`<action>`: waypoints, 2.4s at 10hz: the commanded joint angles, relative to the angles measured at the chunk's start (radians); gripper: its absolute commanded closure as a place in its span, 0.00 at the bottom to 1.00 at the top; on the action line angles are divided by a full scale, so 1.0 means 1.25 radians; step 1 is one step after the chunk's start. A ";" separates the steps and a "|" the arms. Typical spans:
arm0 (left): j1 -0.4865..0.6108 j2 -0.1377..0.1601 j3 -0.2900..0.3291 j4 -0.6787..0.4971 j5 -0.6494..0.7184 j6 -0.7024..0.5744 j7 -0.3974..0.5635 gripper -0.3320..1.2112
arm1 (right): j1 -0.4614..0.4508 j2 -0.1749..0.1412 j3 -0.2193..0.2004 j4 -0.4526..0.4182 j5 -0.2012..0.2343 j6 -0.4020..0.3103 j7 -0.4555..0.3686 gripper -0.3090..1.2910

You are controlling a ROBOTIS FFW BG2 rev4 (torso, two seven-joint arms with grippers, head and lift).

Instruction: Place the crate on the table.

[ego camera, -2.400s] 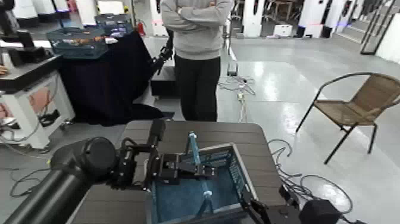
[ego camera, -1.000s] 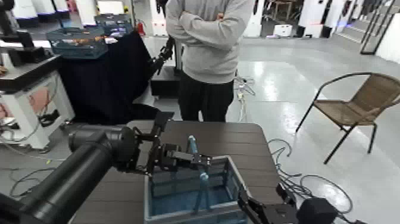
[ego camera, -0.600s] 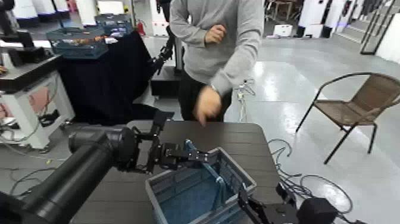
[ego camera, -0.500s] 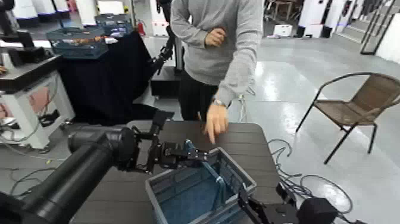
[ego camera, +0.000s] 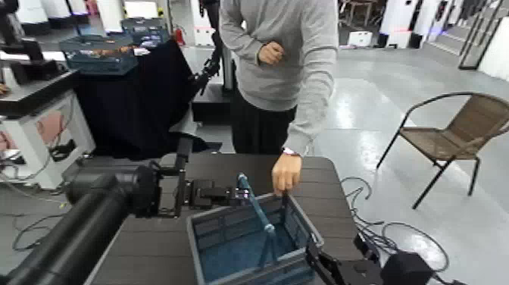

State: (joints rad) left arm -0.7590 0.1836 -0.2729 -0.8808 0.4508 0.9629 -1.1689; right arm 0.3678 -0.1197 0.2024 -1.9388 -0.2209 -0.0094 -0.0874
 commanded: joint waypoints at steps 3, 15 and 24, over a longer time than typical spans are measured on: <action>0.167 0.051 0.113 -0.261 0.117 -0.099 0.244 0.49 | 0.003 0.000 -0.004 -0.003 0.000 0.001 0.000 0.29; 0.757 -0.028 0.202 -0.654 0.037 -0.827 0.733 0.49 | 0.014 0.005 -0.012 -0.004 0.001 -0.015 0.000 0.29; 0.905 -0.070 0.175 -0.672 -0.113 -1.023 0.895 0.49 | 0.022 0.006 -0.017 -0.009 0.002 -0.019 0.000 0.29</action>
State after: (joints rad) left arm 0.3681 0.0966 -0.0527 -1.7195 0.3115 -0.3114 -0.0507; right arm 0.3957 -0.1119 0.1810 -1.9485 -0.2178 -0.0342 -0.0874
